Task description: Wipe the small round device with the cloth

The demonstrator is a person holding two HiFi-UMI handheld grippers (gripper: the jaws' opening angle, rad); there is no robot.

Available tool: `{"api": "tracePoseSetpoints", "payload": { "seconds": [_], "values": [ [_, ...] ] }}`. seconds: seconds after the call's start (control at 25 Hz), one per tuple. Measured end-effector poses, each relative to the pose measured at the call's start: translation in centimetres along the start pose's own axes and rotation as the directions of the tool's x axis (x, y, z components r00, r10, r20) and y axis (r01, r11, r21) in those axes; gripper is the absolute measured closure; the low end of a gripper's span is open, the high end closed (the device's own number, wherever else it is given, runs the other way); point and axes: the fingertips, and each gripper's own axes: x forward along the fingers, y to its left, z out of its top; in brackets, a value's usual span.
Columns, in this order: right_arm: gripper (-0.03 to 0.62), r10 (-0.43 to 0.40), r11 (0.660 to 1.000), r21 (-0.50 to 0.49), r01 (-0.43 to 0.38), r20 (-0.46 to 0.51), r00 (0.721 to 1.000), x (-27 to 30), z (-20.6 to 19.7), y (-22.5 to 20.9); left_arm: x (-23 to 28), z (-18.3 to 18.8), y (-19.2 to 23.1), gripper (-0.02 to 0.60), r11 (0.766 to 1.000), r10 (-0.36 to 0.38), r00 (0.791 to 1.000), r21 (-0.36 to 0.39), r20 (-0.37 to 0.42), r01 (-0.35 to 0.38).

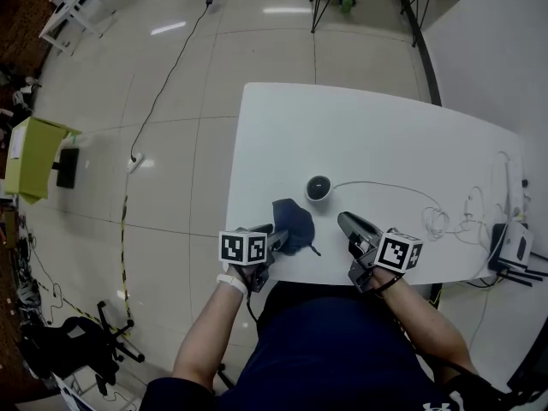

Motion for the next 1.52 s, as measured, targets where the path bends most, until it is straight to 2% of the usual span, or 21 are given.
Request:
{"api": "tracePoseSetpoints", "payload": {
  "seconds": [0.12, 0.28, 0.4, 0.52, 0.64, 0.8, 0.84, 0.92, 1.0, 1.08, 1.24, 1.52],
  "values": [
    [0.523, -0.007, 1.000, -0.008, 0.007, 0.004, 1.000, -0.1, -0.2, 0.2, -0.8, 0.2, -0.1, 0.350, 0.999, 0.009, 1.000, 0.032, 0.015, -0.010],
    [0.523, -0.016, 0.999, -0.033, 0.017, 0.015, 1.000, -0.4, -0.5, 0.6, -3.1, 1.5, -0.7, 0.348, 0.992, 0.051, 0.993, 0.111, 0.106, -0.063],
    [0.533, -0.040, 0.996, -0.075, 0.043, 0.031, 0.999, -0.8, -0.5, 0.8, -5.0, 3.0, -2.8, 0.402, 0.977, 0.049, 0.979, 0.192, 0.199, -0.088],
    [0.547, -0.070, 0.980, -0.180, 0.080, 0.062, 0.996, -1.0, 0.3, 1.8, -6.1, 4.4, -6.3, 0.456, 0.951, -0.010, 0.963, 0.301, 0.269, -0.074],
    [0.565, -0.060, 0.937, -0.339, 0.087, 0.090, 0.994, -1.1, 1.3, 4.7, -7.2, 5.4, -9.5, 0.485, 0.917, -0.074, 0.948, 0.396, 0.309, -0.057],
    [0.566, -0.022, 0.842, -0.528, 0.110, 0.170, 0.985, -2.1, 3.6, 9.3, -8.9, 7.2, -13.5, 0.488, 0.871, -0.155, 0.908, 0.487, 0.388, -0.060],
    [0.569, -0.017, 0.812, -0.569, 0.133, 0.205, 0.979, -2.3, 4.3, 10.2, -9.2, 7.6, -14.0, 0.491, 0.870, -0.169, 0.899, 0.489, 0.405, -0.057],
    [0.569, -0.001, 0.755, -0.633, 0.173, 0.263, 0.965, -2.6, 5.3, 11.8, -9.5, 8.2, -14.8, 0.492, 0.887, -0.195, 0.884, 0.462, 0.425, -0.027],
    [0.569, 0.019, 0.729, -0.660, 0.183, 0.287, 0.958, -2.6, 5.8, 12.5, -9.4, 8.6, -15.0, 0.499, 0.897, -0.198, 0.875, 0.441, 0.443, -0.020],
    [0.569, 0.034, 0.727, -0.663, 0.179, 0.294, 0.955, -2.5, 6.1, 12.8, -9.0, 8.6, -14.9, 0.499, 0.894, -0.175, 0.880, 0.445, 0.441, -0.045],
    [0.574, 0.049, 0.742, -0.651, 0.158, 0.288, 0.956, -2.8, 6.6, 13.3, -7.7, 7.6, -14.9, 0.499, 0.881, -0.135, 0.908, 0.467, 0.396, -0.073],
    [0.574, 0.060, 0.752, -0.646, 0.128, 0.261, 0.964, -3.1, 6.1, 13.2, -6.5, 7.4, -15.7, 0.499, 0.877, -0.161, 0.906, 0.478, 0.393, -0.052]
  ]
}}
